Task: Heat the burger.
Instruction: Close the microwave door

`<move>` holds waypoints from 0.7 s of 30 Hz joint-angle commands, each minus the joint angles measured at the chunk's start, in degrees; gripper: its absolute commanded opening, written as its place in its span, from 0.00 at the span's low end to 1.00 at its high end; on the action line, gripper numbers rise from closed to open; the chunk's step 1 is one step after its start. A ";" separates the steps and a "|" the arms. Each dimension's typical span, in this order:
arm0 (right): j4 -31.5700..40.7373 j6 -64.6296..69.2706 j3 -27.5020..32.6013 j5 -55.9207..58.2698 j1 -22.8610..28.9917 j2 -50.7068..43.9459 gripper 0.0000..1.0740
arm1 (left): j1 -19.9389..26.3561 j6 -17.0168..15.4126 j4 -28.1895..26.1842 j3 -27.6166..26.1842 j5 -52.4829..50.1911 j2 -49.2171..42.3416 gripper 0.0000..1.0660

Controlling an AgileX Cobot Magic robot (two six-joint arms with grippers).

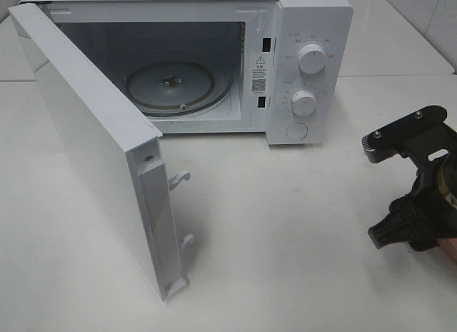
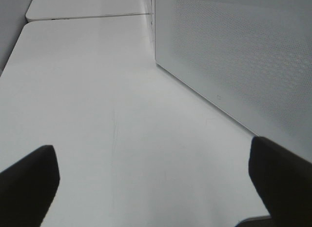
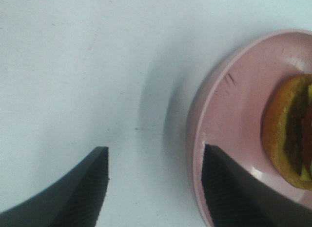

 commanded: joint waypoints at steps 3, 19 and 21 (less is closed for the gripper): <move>4.35 -6.93 -0.23 -0.69 -0.23 -4.76 0.63 | 0.11 0.00 -0.46 0.17 -0.11 -0.92 0.92; 27.73 -30.88 -4.58 10.08 -0.23 -22.06 0.69 | 0.11 0.00 -0.46 0.17 -0.11 -0.92 0.92; 29.05 -32.72 -6.53 13.46 -0.23 -23.15 0.69 | 0.11 0.00 -0.46 0.17 -0.11 -0.92 0.92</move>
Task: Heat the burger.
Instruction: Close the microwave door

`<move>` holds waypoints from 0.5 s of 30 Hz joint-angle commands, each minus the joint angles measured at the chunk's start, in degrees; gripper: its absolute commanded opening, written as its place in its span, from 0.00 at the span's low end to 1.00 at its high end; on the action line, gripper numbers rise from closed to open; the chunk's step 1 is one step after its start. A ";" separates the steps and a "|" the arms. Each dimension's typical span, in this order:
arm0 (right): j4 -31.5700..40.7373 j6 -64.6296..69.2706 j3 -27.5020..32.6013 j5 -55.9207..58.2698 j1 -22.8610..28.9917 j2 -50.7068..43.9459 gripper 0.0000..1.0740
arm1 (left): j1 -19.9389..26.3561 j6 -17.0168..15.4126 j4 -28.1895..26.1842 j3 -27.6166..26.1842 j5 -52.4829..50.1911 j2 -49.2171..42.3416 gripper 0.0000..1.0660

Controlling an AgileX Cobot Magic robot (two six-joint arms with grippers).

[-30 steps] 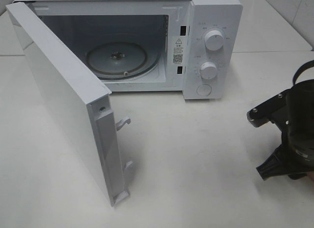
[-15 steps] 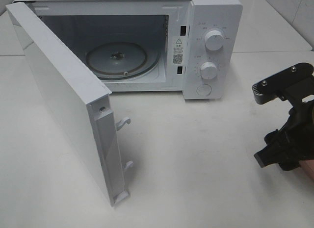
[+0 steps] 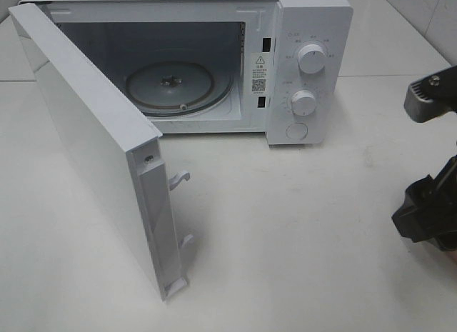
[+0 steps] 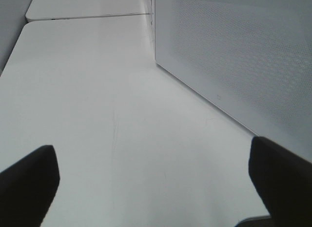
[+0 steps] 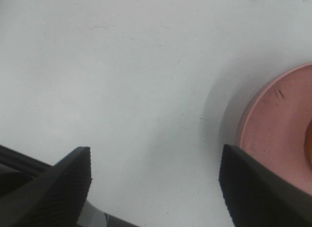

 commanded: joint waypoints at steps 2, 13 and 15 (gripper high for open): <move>3.90 -6.42 -4.81 9.17 -0.23 -3.55 0.69 | 0.11 0.00 -0.46 0.17 -0.11 -0.92 0.92; 4.81 -8.82 -7.56 12.72 -0.23 -12.15 0.69 | 0.11 0.00 -0.46 0.17 -0.11 -0.92 0.92; 4.76 -8.82 -7.51 13.92 -0.23 -14.73 0.69 | 0.11 0.00 -0.46 0.17 -0.11 -0.92 0.92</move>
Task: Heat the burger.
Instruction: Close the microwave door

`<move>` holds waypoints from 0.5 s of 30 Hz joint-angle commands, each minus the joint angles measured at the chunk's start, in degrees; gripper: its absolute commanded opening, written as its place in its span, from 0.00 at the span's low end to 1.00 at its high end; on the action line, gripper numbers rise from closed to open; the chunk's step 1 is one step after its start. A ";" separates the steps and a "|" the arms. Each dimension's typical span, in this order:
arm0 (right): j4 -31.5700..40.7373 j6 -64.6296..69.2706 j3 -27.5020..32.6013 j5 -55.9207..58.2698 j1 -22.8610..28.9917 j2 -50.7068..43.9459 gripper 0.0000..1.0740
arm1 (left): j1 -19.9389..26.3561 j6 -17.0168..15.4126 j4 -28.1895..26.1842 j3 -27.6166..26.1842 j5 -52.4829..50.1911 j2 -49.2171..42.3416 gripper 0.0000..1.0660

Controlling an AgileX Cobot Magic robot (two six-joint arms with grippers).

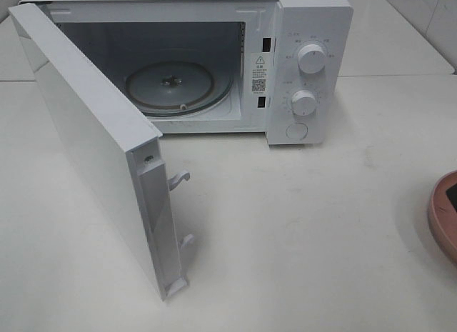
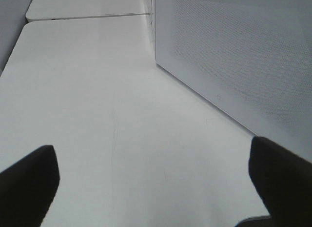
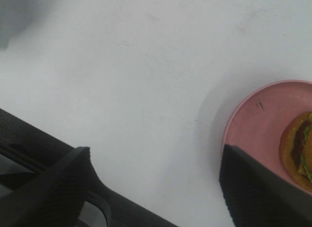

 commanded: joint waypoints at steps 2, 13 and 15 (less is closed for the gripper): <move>0.17 -0.57 -0.23 1.89 -0.23 -4.35 0.69 | 0.11 0.00 -0.46 0.17 -0.11 -0.92 0.92; 0.11 -0.80 1.49 4.01 -6.76 -12.83 0.69 | 0.11 0.00 -0.46 0.17 -0.11 -0.92 0.92; 0.17 -1.32 2.18 3.90 -8.02 -13.58 0.69 | 0.11 0.00 -0.46 0.17 -0.11 -0.92 0.92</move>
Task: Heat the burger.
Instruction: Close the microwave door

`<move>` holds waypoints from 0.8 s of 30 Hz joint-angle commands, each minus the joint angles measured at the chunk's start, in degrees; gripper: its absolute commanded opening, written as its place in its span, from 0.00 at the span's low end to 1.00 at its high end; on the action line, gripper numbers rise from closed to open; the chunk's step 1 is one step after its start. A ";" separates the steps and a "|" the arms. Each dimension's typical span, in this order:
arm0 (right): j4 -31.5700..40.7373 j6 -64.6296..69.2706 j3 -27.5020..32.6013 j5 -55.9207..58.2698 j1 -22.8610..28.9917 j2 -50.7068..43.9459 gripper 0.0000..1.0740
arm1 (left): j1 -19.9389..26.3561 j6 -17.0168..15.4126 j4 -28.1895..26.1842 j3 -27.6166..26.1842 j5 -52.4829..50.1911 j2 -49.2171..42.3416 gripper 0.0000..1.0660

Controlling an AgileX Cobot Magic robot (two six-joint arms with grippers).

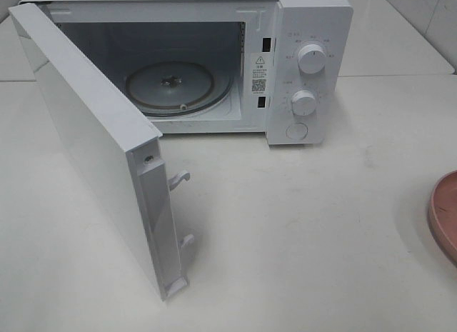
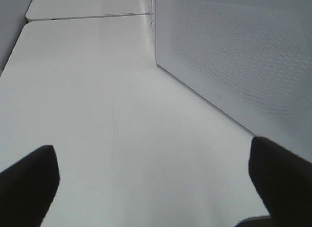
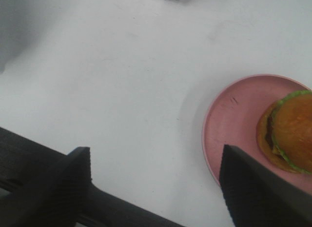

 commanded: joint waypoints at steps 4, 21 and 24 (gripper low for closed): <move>0.69 -2.81 5.21 -1.43 -7.28 -6.36 0.69 | 0.11 0.00 -0.46 0.17 -0.11 -0.92 0.92; 2.23 -3.44 14.27 -3.95 -18.28 -21.60 0.69 | 0.11 0.00 -0.46 0.17 -0.11 -0.92 0.92; 2.23 -3.44 14.27 -3.95 -19.19 -23.43 0.69 | 0.11 0.00 -0.46 0.17 -0.11 -0.92 0.92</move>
